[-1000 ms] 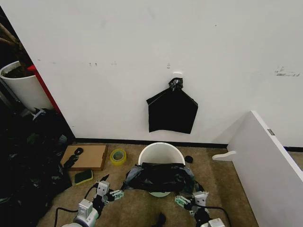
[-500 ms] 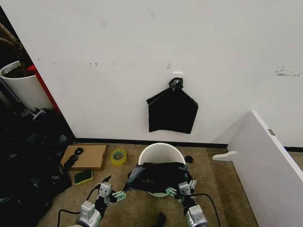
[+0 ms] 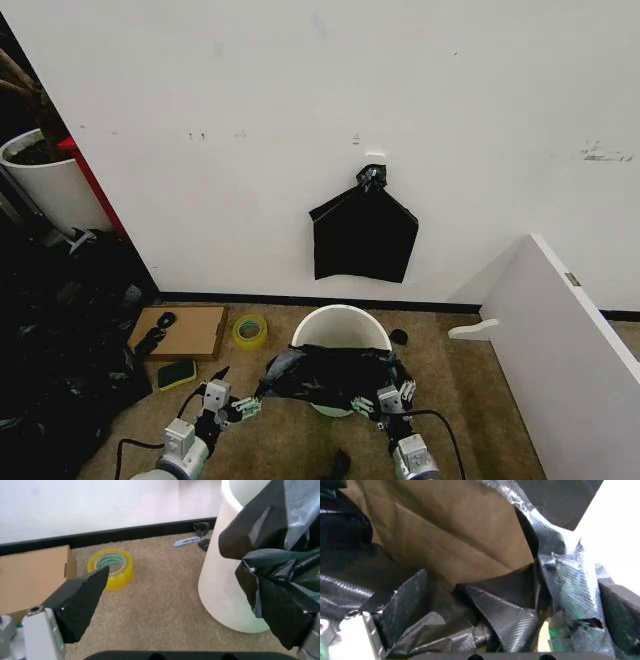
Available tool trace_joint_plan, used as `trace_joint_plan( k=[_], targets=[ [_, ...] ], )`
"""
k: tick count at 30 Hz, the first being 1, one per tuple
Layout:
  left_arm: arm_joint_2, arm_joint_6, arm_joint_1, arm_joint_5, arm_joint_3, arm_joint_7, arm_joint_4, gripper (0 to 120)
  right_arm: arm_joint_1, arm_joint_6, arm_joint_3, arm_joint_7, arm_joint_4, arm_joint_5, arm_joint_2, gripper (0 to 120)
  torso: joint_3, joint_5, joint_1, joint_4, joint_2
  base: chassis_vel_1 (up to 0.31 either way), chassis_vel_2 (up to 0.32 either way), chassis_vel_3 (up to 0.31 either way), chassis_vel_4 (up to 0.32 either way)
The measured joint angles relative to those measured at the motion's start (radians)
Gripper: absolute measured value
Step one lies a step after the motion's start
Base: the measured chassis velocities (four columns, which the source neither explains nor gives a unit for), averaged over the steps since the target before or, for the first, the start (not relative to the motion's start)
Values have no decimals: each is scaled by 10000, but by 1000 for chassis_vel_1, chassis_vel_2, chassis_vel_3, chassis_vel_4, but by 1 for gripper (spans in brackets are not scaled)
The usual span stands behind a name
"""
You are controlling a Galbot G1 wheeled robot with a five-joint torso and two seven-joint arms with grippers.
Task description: Place the garbage bag over the trash bin.
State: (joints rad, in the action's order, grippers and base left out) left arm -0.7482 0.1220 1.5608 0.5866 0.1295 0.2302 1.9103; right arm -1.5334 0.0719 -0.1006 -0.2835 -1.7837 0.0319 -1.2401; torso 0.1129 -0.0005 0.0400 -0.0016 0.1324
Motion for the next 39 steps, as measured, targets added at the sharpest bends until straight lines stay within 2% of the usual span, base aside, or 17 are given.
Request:
trace_joint_plan(
  k=[7, 12, 15, 18, 25, 36, 39],
  targets=[
    [268, 212, 150, 274, 71, -43, 48, 100, -17, -14, -9, -2, 11, -62, -87, 100, 0, -1, 0, 0, 1, 0, 0, 0, 0],
    [600, 493, 289, 567, 180, -619, 47, 100, -6, -47, -9, -21, 50, -95, -150, 100, 0, -1, 0, 1, 2, 0, 0, 0, 0],
    [860, 695, 310, 987, 289, -1301, 17, 100, -6, -59, -6, -24, 50, -110, -156, 100, 0, -2, 0, -1, 3, 0, 0, 0, 0],
    [1233, 876, 302, 1994, 505, -2202, -23, 100, -11, -63, -11, -24, 51, -119, -172, 100, 0, -2, 0, 0, 3, 0, 0, 0, 0],
    [1534, 1098, 254, 3090, 831, -3283, 73, 100, -7, -79, -16, -25, 54, -127, -227, 100, 0, -2, 0, 0, 3, 0, 0, 0, 0],
    [1698, 1075, 238, 5108, 1371, -4850, 398, 100, -5, -63, -81, -21, 128, -173, -216, 100, 0, 1, 0, 0, 3, 0, 0, 0, 0],
    [1689, 1071, 208, 5231, 1385, -4938, 451, 100, 2, -49, -88, -16, 161, -182, -215, 100, 0, 0, 0, 0, 3, 0, 0, 0, 0]
  ],
)
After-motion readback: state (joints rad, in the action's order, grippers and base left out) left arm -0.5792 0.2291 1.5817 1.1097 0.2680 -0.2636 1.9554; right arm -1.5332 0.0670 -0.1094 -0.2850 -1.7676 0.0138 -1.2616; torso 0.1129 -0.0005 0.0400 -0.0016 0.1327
